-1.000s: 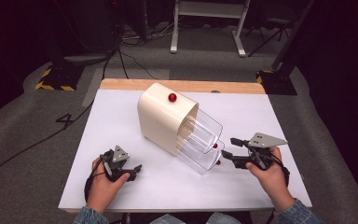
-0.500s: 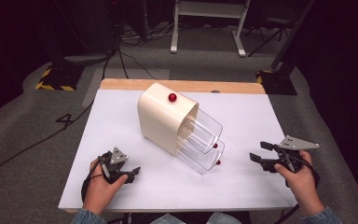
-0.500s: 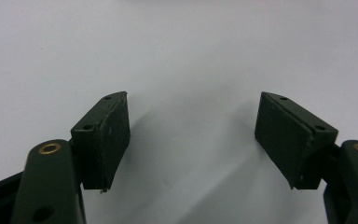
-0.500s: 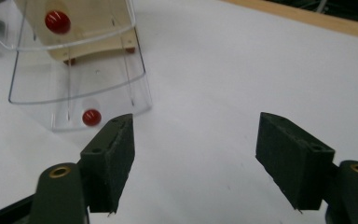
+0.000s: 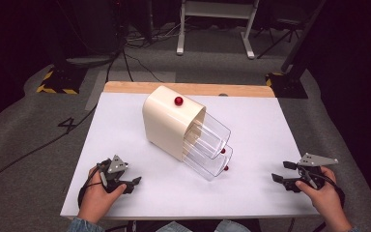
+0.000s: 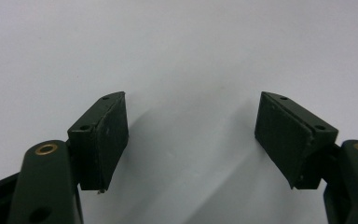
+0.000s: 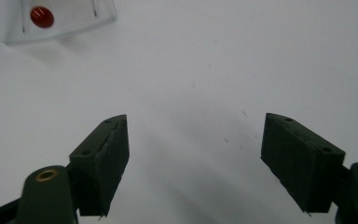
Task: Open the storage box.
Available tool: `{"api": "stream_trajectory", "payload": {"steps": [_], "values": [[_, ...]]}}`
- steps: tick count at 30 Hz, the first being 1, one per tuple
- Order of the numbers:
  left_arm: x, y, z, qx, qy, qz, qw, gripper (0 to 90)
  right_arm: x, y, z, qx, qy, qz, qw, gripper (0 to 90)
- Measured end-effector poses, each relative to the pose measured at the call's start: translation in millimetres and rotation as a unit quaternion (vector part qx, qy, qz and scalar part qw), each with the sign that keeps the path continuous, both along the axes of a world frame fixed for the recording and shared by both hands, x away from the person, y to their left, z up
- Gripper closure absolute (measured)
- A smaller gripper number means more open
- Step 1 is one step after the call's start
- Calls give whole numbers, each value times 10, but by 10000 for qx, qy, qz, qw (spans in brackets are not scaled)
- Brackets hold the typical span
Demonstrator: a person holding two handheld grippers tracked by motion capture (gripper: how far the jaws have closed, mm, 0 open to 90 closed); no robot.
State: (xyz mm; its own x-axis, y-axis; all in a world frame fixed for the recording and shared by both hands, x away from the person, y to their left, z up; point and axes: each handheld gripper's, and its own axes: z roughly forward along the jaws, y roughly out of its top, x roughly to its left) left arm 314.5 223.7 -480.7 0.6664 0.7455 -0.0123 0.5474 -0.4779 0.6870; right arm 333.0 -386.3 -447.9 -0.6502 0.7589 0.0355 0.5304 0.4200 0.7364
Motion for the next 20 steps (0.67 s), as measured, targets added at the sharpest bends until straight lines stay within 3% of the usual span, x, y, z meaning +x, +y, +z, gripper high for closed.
{"api": "stream_trajectory", "payload": {"steps": [6,11,16,18,20], "values": [[-56,65,-6,-32,-10,-23,10000,262,-16,-94,-162,-177,52,-39,9998,236],[-61,64,-11,-20,-25,-20,10000,258,-33,-104,-312,-275,-123,33,9995,184],[-66,61,-17,-35,-44,-6,10000,258,-40,-113,-332,-222,-178,21,9996,181],[-65,62,-15,-27,-35,-16,10000,258,-51,-106,-341,-265,-240,-34,9994,129],[-63,62,-14,-23,-29,-18,10000,258,-23,-108,-339,-301,-128,-165,9993,104]]}}
